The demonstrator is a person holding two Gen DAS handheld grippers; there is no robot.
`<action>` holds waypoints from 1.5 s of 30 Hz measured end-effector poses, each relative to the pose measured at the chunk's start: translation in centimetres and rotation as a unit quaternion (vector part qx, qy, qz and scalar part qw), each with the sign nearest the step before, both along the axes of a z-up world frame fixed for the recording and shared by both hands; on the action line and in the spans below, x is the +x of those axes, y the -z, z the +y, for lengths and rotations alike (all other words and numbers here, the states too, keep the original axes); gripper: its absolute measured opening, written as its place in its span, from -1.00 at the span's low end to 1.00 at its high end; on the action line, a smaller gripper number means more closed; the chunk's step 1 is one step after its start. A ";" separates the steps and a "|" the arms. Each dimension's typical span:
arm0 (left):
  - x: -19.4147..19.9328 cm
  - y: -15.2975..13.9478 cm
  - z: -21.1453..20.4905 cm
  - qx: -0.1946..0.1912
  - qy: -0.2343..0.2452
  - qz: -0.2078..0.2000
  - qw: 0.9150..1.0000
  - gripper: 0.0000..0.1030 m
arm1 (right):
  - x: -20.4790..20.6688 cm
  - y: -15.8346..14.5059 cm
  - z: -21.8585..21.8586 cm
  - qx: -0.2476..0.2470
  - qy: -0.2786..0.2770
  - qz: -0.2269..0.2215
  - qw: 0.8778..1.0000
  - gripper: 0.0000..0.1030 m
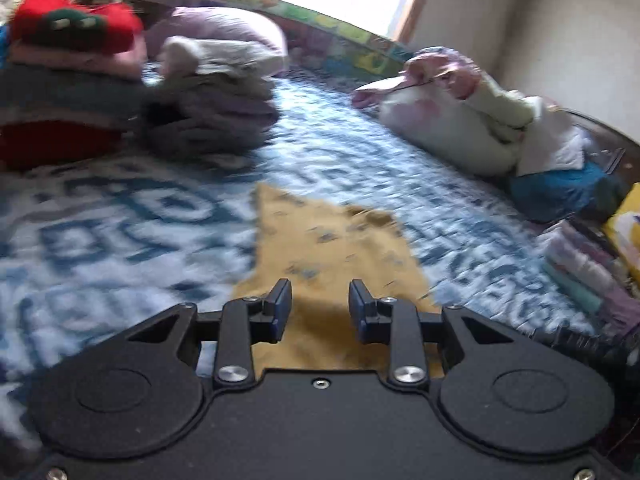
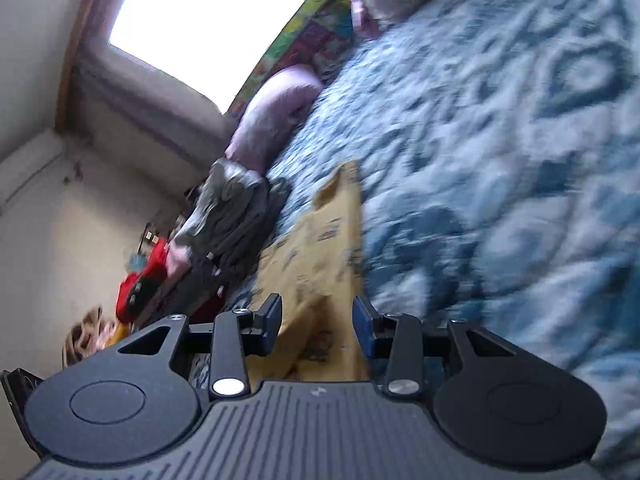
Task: Fold clothes
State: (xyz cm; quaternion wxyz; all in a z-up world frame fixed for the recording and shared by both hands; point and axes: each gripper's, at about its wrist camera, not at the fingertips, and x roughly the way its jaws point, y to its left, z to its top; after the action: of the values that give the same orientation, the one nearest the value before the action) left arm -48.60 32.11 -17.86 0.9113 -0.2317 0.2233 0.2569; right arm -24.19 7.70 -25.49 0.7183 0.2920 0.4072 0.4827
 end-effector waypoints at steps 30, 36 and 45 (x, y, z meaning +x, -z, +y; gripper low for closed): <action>-0.6 5.2 -3.2 0.125 0.060 0.146 0.980 -0.03 | -0.5 -5.1 5.9 0.007 0.008 -0.116 0.993 -0.87; 0.4 5.4 -4.1 0.138 0.057 0.159 0.976 -0.04 | 2.3 -6.5 4.9 0.051 0.037 -0.119 0.991 -0.87; 2.6 5.5 -7.9 0.221 0.084 0.169 0.957 -0.93 | 5.2 -6.9 3.1 0.097 0.056 -0.104 0.988 -0.87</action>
State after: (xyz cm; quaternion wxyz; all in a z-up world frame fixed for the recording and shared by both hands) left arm -46.02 24.18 -23.37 0.9072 0.0417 0.3300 0.2576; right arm -19.01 10.80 -18.57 0.7509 0.3313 0.2646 0.5064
